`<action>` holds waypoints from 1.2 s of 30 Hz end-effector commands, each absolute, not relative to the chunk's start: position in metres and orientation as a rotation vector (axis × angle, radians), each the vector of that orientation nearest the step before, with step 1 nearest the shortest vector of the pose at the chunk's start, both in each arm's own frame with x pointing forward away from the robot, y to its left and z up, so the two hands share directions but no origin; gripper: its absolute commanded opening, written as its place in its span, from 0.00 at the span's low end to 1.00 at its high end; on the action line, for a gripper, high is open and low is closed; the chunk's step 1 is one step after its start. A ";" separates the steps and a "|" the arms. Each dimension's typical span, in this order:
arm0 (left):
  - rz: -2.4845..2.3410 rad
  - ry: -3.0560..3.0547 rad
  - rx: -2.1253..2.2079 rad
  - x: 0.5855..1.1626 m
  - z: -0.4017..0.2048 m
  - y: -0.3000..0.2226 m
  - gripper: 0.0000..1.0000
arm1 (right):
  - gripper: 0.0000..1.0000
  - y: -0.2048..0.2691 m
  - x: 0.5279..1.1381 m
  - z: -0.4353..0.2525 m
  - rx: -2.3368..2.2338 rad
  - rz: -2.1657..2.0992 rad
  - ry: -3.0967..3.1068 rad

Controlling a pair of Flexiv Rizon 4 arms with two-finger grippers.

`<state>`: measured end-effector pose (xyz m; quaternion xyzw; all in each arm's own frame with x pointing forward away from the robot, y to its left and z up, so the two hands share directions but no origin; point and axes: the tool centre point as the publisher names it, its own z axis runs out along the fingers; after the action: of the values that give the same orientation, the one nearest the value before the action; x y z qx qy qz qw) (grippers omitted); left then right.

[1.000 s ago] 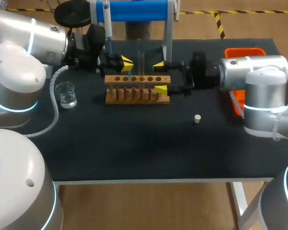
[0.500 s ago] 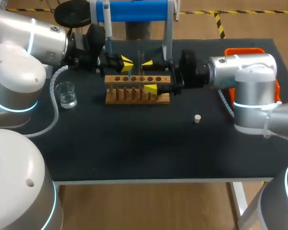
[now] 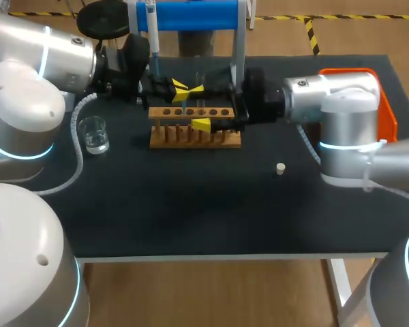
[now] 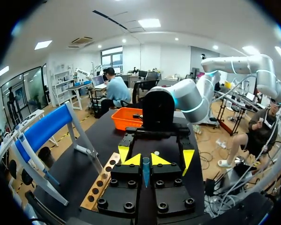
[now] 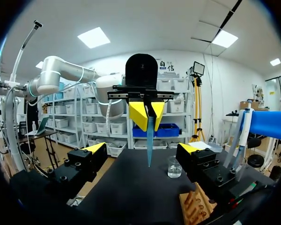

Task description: Invert the test tube, pick up the pipette, mount the tip to pipette, aspirate from beaker and dispense into the tube, eject the tip, return the pipette, and cap with the stopper.

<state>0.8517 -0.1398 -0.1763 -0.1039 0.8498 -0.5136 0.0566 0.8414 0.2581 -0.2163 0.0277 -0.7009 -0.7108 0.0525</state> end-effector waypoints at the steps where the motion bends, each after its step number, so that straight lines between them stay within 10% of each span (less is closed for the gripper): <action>1: -1.555 2.584 -0.315 0.852 -0.175 -0.139 0.00 | 1.00 0.268 0.844 -0.217 0.078 -2.158 -2.129; 31: -1.555 2.584 -0.315 0.852 -0.175 -0.139 0.00 | 1.00 0.292 0.845 -0.213 0.122 -2.142 -2.130; 36: -1.555 2.584 -0.315 0.852 -0.175 -0.139 0.00 | 0.88 0.292 0.845 -0.212 0.126 -2.144 -2.128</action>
<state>0.8517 -0.1398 -0.1763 -0.1039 0.8498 -0.5136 0.0566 0.8444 0.2917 -0.2118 0.0415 -0.7028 -0.7077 0.0593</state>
